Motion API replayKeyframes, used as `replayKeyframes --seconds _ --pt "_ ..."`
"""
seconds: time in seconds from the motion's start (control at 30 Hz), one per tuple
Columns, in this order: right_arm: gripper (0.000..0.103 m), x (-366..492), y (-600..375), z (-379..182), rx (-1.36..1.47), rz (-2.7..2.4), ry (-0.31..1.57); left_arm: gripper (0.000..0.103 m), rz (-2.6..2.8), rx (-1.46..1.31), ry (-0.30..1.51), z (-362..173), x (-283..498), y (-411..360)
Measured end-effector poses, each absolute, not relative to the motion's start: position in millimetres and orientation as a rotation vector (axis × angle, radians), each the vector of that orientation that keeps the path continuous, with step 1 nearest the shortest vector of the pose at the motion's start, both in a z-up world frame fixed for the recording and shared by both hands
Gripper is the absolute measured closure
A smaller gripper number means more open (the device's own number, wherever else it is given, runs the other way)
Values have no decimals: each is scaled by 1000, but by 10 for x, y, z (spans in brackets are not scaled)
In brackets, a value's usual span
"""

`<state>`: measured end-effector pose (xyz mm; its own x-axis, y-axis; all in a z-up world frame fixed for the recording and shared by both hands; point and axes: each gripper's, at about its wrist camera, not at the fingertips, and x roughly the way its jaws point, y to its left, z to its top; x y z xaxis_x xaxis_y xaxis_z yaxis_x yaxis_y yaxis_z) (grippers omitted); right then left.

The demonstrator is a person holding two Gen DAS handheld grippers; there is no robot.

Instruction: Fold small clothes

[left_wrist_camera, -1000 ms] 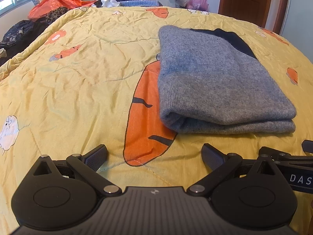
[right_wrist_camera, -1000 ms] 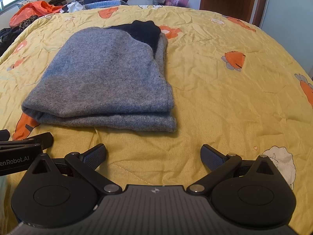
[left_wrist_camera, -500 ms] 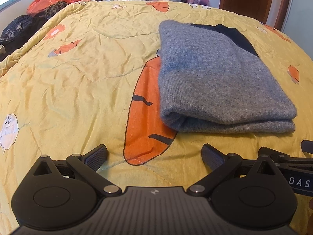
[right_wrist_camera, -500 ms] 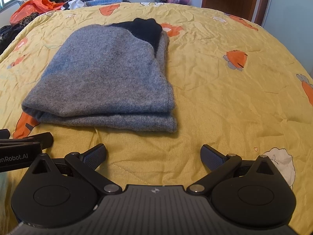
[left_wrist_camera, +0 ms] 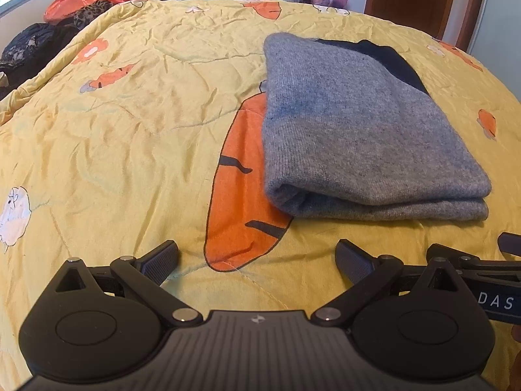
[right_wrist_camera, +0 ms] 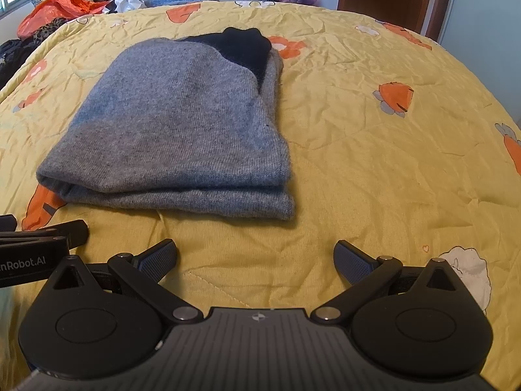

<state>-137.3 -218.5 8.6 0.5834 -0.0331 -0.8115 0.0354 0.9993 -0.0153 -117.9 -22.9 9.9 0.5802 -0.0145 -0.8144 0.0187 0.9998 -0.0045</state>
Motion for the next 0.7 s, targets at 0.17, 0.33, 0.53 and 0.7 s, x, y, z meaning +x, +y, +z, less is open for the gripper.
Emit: replayKeyframes --seconds 0.17,0.33,0.53,0.7 --pt "0 -1380 -2185 78 2 -41 942 0 -19 5 952 102 -1176 -229" --pt "0 -1370 -2187 107 0 -35 964 0 -17 -10 935 170 -1219 -216" --pt "0 -1434 -2152 221 -41 -51 914 0 -11 -19 922 268 -1234 -212" --pt "0 -1458 -2122 344 -53 -37 885 0 -12 -25 909 339 -1276 -200"
